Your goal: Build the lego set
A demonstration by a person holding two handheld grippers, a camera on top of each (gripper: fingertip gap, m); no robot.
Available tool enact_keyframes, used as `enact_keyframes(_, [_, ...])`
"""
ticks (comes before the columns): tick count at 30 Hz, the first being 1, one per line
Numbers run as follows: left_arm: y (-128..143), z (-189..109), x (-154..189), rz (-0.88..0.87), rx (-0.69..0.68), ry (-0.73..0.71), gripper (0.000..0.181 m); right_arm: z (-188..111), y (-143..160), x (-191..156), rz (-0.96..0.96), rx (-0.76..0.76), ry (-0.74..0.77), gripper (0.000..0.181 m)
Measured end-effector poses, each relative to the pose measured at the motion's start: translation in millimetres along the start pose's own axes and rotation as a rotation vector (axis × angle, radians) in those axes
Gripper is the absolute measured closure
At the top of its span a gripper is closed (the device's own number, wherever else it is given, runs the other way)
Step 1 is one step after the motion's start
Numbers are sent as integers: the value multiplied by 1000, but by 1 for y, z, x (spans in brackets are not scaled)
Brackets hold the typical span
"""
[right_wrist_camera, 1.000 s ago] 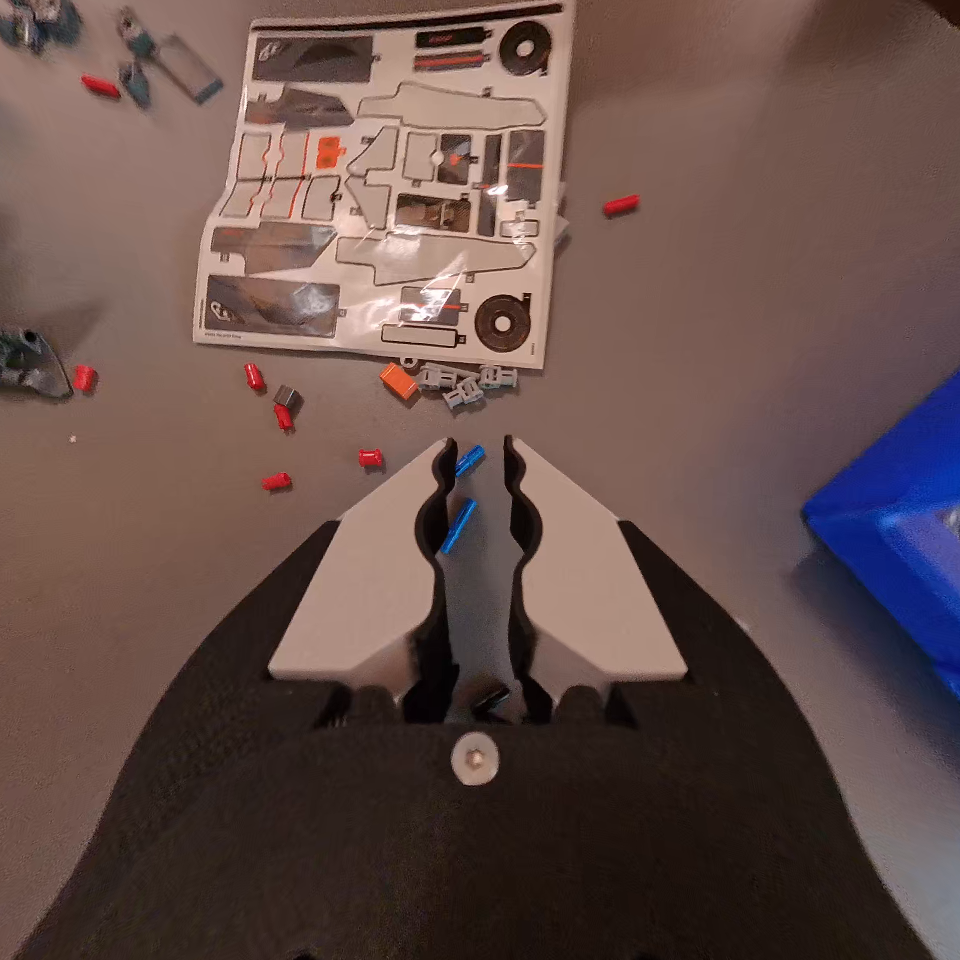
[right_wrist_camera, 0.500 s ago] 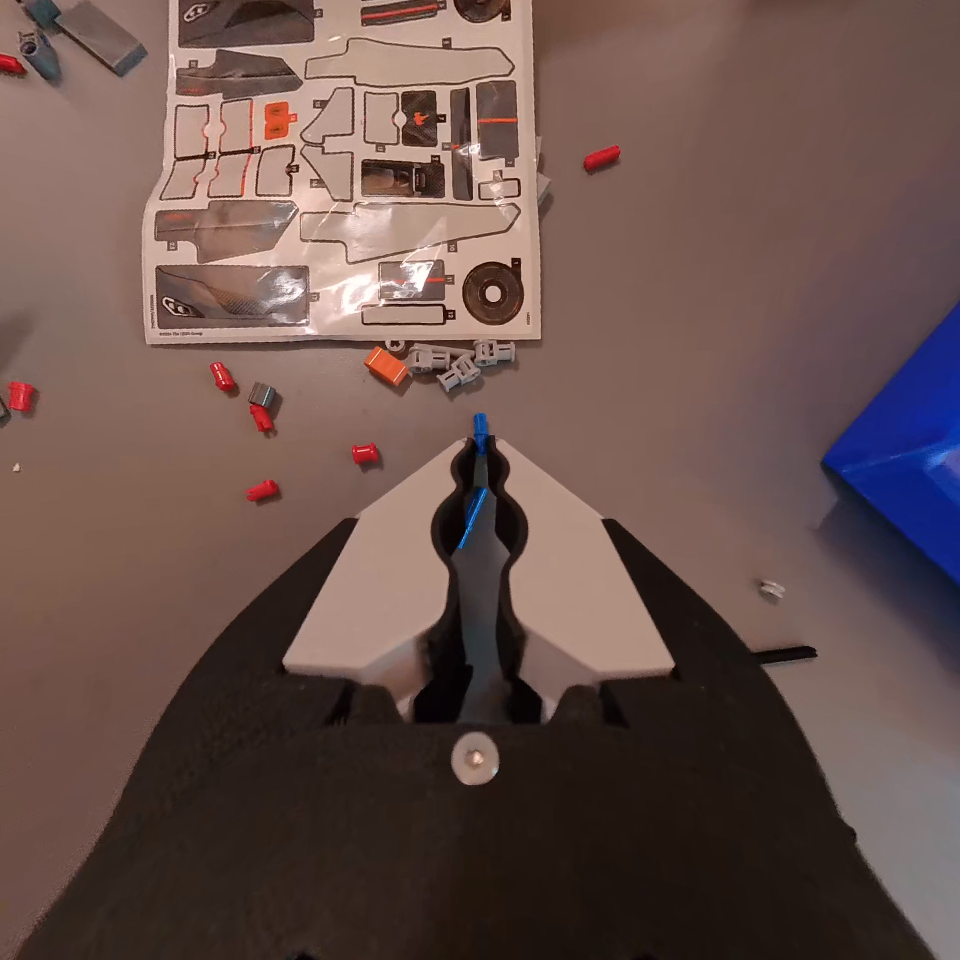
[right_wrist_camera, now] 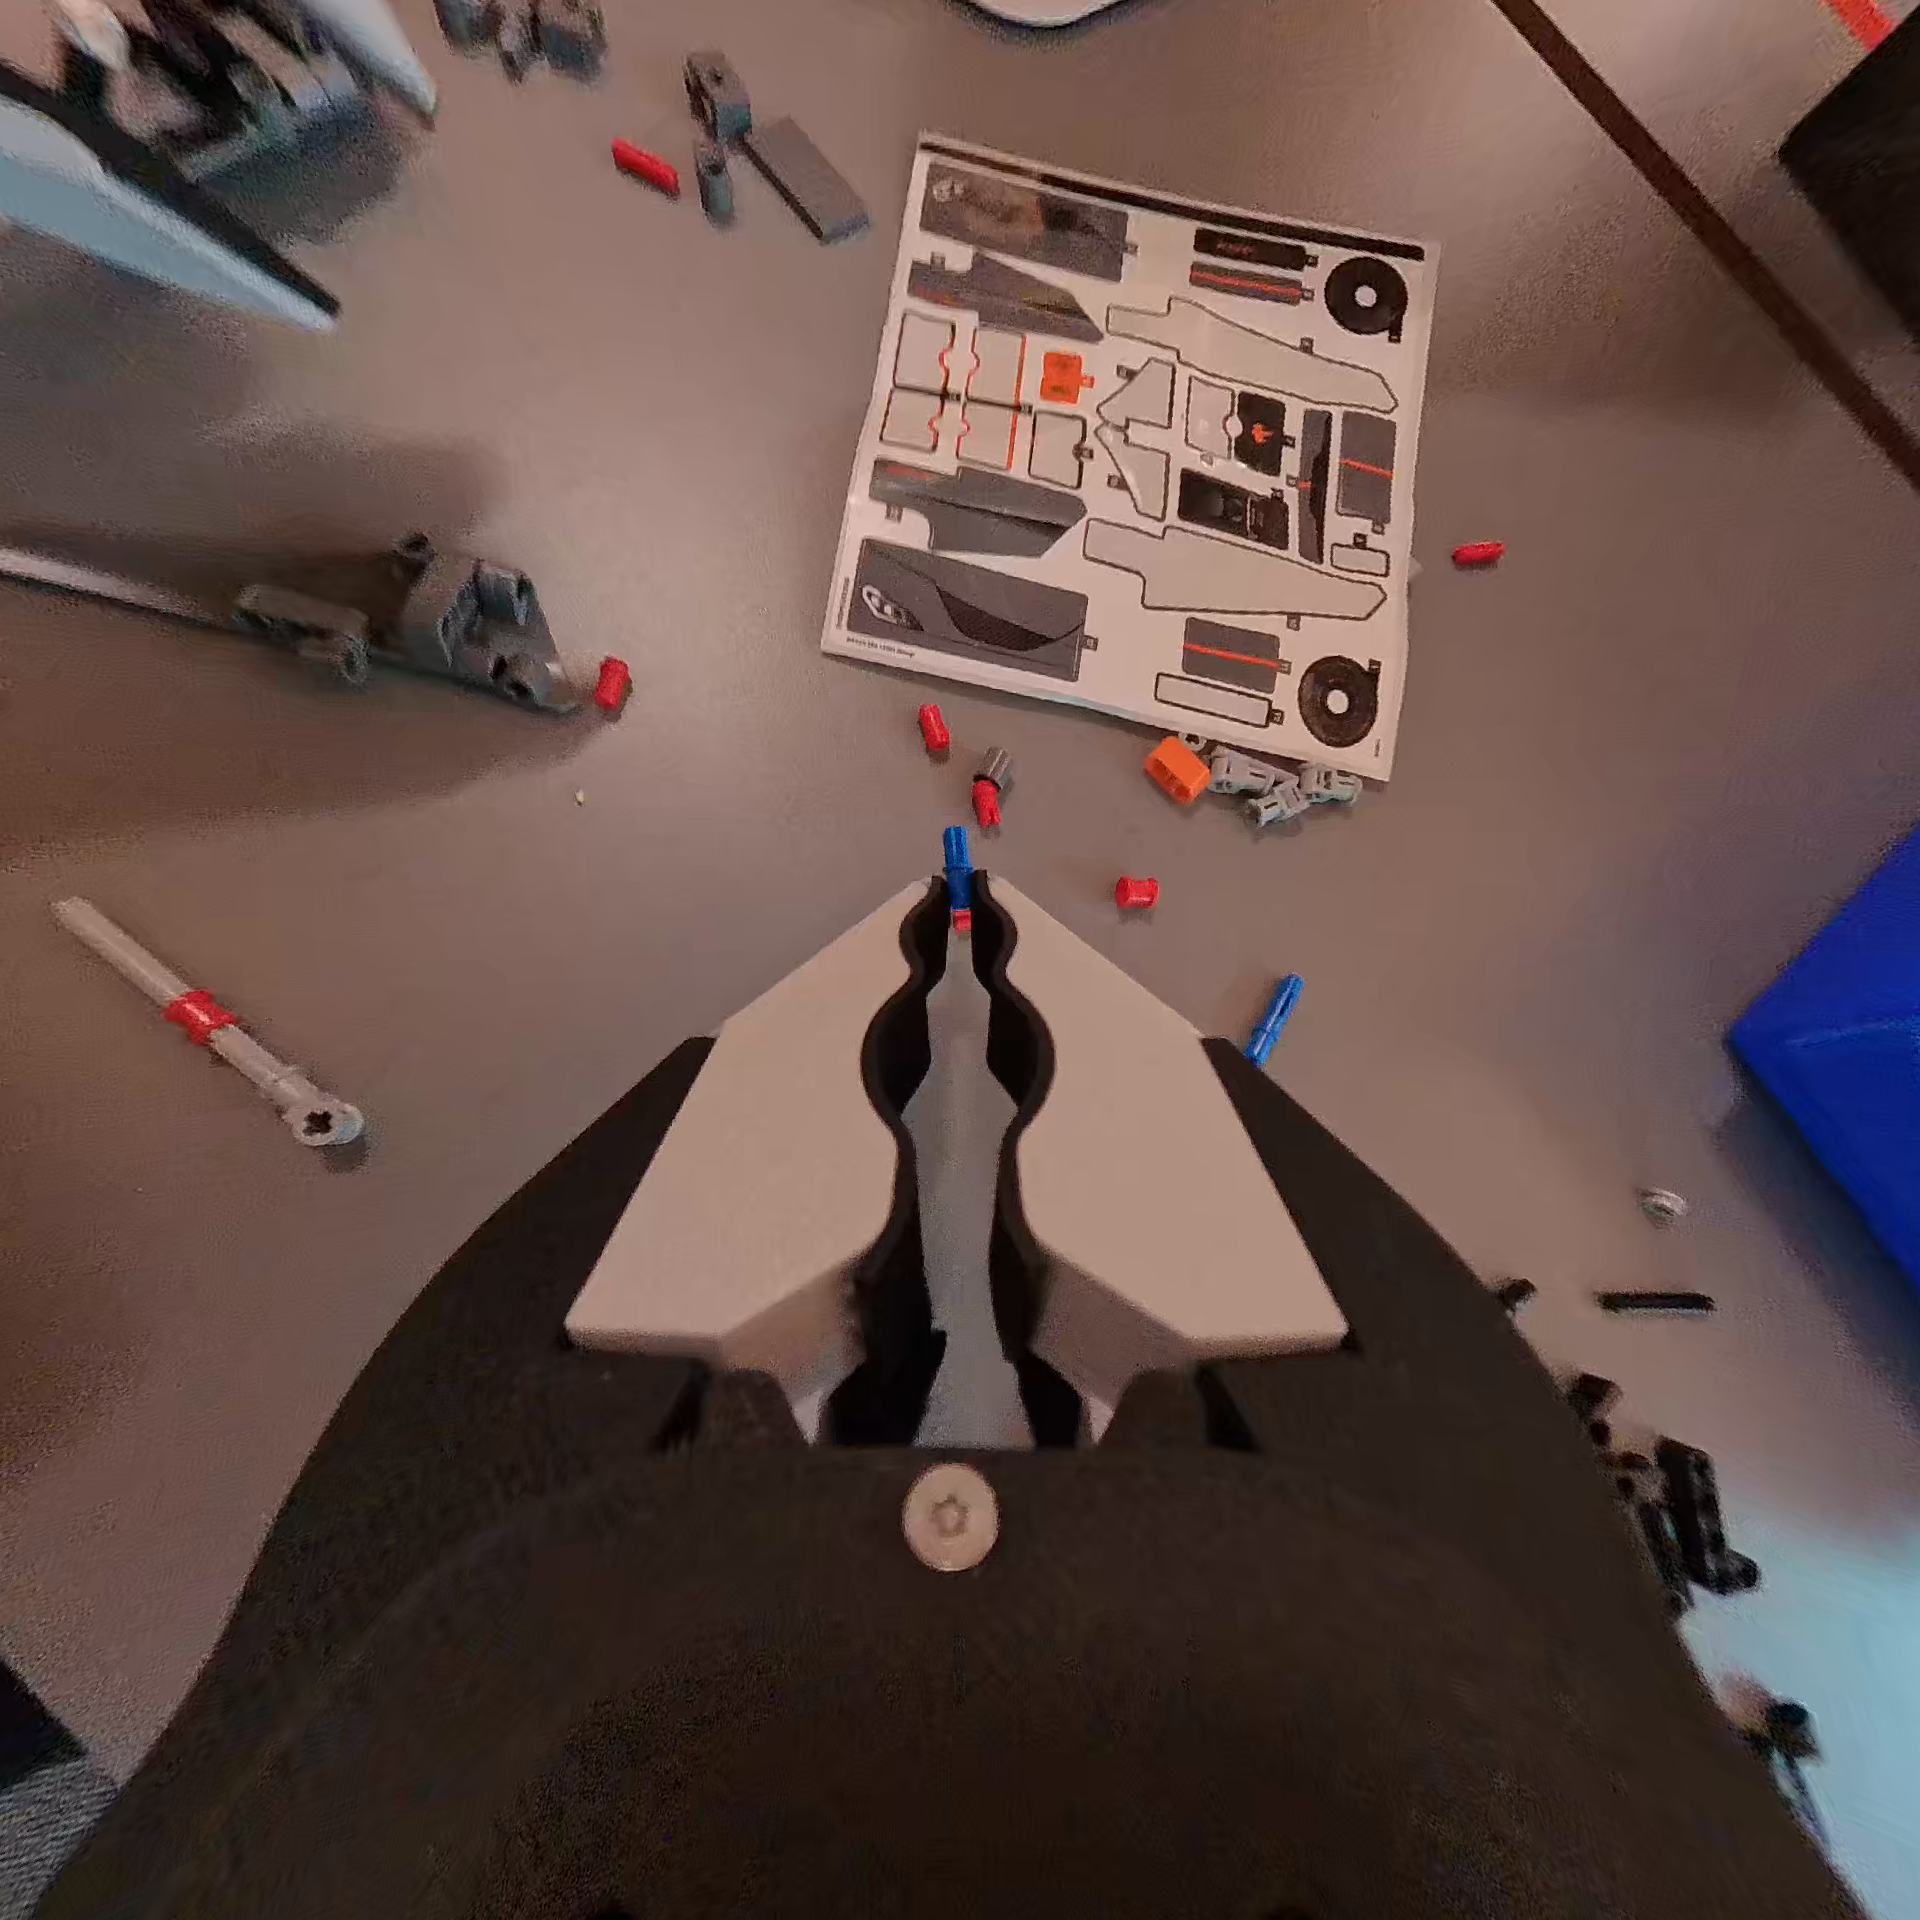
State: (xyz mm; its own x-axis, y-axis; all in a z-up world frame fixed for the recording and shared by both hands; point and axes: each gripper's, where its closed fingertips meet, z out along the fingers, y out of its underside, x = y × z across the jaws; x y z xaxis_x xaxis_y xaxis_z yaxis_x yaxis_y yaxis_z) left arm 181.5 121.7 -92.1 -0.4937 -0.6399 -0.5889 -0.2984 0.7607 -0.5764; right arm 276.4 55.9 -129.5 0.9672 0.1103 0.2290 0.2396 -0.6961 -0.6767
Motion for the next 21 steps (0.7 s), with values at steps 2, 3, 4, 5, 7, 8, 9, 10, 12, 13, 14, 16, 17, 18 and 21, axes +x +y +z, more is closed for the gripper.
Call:
enact_keyframes(2, [-3,3,-3,17,-3,4,154,1,0,-2,-18,-2,39,180])
enact_keyframes(3, [-4,5,-3,26,-7,7,154,1,0,-1,-27,-4,60,180])
enact_keyframes(4, [-4,6,-3,39,-10,9,153,2,2,-1,-39,-16,81,180])
enact_keyframes(5, [-4,7,-4,50,-11,8,153,2,3,-1,-47,-23,97,180])
enact_keyframes(7, [-4,9,-2,63,-16,27,152,1,4,-2,-54,-31,109,180])
enact_keyframes(8, [-3,9,0,68,-20,45,151,1,4,-3,-57,-32,115,180])
enact_keyframes(9, [-2,10,2,74,-23,64,151,0,3,-4,-56,-25,116,180])
enact_keyframes(10, [-1,10,5,83,-24,86,150,-1,2,-6,-51,-20,110,180])
enact_keyframes(12, [1,10,9,80,-22,127,150,-2,2,-9,-44,-19,107,180])
enact_keyframes(13, [2,10,10,77,-21,145,150,-3,2,-11,-42,-19,103,180])
enact_keyframes(14, [3,10,11,79,-19,159,150,-3,1,-13,-42,-17,100,180])
enact_keyframes(16, [7,10,11,89,-20,176,150,-4,1,-16,-43,-18,100,180])
enact_keyframes(17, [8,10,13,91,-19,191,149,-4,1,-18,-43,-19,98,180])
enact_keyframes(18, [10,10,13,87,-20,203,149,-4,0,-20,-43,-18,95,180])
enact_keyframes(21, [14,10,18,116,-17,247,148,-5,-3,-31,-31,-11,58,180])
